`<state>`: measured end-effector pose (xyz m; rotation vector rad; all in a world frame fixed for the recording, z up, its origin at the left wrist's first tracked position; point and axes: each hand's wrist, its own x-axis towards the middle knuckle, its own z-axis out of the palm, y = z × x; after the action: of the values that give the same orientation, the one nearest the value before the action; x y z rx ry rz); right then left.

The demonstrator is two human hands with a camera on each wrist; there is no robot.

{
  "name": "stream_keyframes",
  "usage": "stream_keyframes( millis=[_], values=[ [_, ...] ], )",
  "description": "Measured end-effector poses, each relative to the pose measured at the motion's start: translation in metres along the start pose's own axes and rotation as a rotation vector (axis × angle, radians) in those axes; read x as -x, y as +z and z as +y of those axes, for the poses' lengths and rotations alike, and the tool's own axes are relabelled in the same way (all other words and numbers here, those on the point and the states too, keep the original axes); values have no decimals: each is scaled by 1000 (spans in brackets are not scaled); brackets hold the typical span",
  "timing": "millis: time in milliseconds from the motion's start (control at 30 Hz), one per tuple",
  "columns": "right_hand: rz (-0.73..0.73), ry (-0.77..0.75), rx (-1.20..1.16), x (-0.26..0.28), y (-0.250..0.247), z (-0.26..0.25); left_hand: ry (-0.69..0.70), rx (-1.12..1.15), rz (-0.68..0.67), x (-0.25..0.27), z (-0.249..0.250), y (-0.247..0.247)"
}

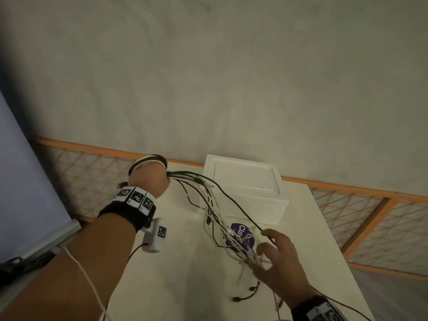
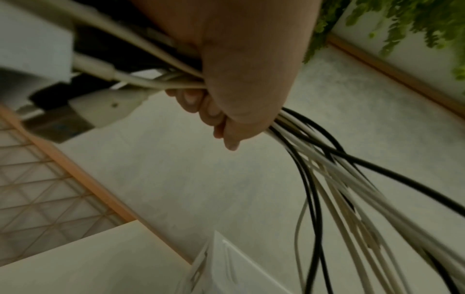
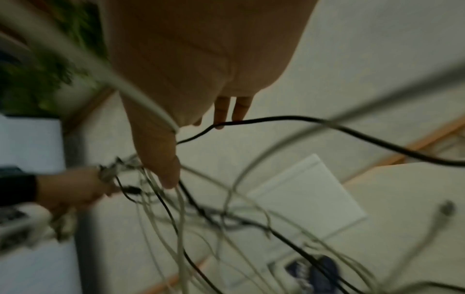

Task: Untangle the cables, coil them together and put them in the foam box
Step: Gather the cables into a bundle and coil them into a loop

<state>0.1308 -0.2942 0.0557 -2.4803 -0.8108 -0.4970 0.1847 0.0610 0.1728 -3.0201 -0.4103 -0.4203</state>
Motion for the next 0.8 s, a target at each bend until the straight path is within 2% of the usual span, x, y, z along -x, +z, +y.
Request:
stream_keyframes(
  millis=[100, 167, 300, 467, 533, 633, 733, 800],
  values=[
    [36, -46, -91, -15, -3, -12, -60, 34, 30, -6, -7, 1],
    [-42, -27, -92, -23, -1, -14, -55, 61, 52, -5, -6, -1],
    [-288, 204, -47, -38, 9, -23, 8, 92, 69, 2, 9, -6],
    [-721, 309, -83, -58, 16, -38, 120, 121, 57, 14, 33, 1],
    [-821, 278, -47, -59, 11, -40, 128, 134, 50, 17, 32, 4],
    [-773, 284, -54, -57, 6, -34, 85, 140, 33, 17, 19, 6],
    [-568, 424, -107, -50, 2, -15, -12, 146, 4, 14, -2, 3],
    [-532, 441, -135, -47, -2, -8, -72, 94, -37, 12, -15, 2]
  ],
)
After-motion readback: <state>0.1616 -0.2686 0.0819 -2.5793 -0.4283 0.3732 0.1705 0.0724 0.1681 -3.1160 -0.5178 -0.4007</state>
